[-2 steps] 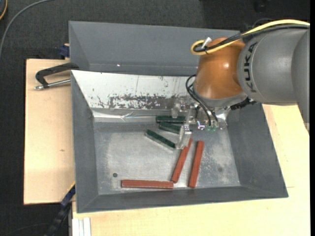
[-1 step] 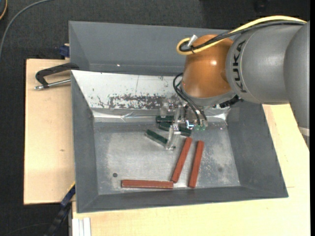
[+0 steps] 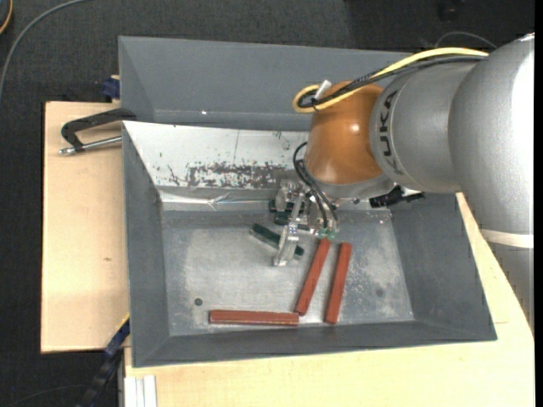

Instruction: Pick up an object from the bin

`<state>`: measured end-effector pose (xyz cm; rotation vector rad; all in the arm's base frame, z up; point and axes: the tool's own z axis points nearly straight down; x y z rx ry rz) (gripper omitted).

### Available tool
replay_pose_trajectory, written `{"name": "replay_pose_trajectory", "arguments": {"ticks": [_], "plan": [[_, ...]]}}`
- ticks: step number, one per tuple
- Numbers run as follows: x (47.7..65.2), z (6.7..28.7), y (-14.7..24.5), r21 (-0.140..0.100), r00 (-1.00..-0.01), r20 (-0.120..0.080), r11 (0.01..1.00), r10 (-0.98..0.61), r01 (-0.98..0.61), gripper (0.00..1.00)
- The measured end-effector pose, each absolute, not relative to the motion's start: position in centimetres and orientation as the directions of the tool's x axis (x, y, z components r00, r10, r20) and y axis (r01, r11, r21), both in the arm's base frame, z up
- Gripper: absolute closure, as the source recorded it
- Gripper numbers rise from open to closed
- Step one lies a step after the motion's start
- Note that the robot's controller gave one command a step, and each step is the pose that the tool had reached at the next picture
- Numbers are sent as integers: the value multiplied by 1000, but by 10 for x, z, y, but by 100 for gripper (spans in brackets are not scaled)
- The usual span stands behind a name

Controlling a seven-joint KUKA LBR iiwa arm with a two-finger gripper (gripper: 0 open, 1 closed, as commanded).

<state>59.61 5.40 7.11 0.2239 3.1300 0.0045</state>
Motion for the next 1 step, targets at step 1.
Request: {"name": "replay_pose_trajectory", "arguments": {"ticks": [1], "plan": [[598, 73, 55, 3, -990, -5, 990, 142, 142, 0]]}}
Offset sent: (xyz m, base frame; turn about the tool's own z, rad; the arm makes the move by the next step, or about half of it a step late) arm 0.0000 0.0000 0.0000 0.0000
